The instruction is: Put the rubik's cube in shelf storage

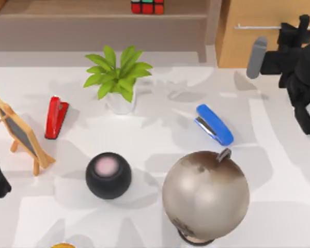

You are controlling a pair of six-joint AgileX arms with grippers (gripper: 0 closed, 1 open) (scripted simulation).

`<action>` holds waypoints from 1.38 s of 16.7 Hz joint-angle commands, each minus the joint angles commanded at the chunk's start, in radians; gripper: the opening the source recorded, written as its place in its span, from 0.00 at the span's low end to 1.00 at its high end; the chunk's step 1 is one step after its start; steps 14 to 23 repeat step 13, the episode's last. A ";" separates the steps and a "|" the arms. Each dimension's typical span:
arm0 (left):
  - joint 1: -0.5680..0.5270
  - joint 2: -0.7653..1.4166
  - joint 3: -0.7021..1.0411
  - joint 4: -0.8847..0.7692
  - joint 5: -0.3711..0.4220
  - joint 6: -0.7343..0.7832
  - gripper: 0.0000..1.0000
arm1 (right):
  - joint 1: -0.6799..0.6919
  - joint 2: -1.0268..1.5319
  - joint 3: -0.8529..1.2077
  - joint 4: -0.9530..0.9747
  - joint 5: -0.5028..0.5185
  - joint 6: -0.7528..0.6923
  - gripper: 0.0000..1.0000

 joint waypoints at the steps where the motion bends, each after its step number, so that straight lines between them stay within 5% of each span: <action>1: 0.000 0.000 0.000 0.000 0.000 0.000 1.00 | 0.000 0.000 0.000 0.000 0.000 0.000 0.53; 7: 0.000 0.000 0.000 0.000 0.000 0.000 1.00 | 0.000 0.000 0.000 0.000 0.000 0.000 0.98; 23: 0.000 0.000 0.000 0.000 0.000 0.000 1.00 | 0.000 0.000 0.000 0.000 0.000 0.000 1.00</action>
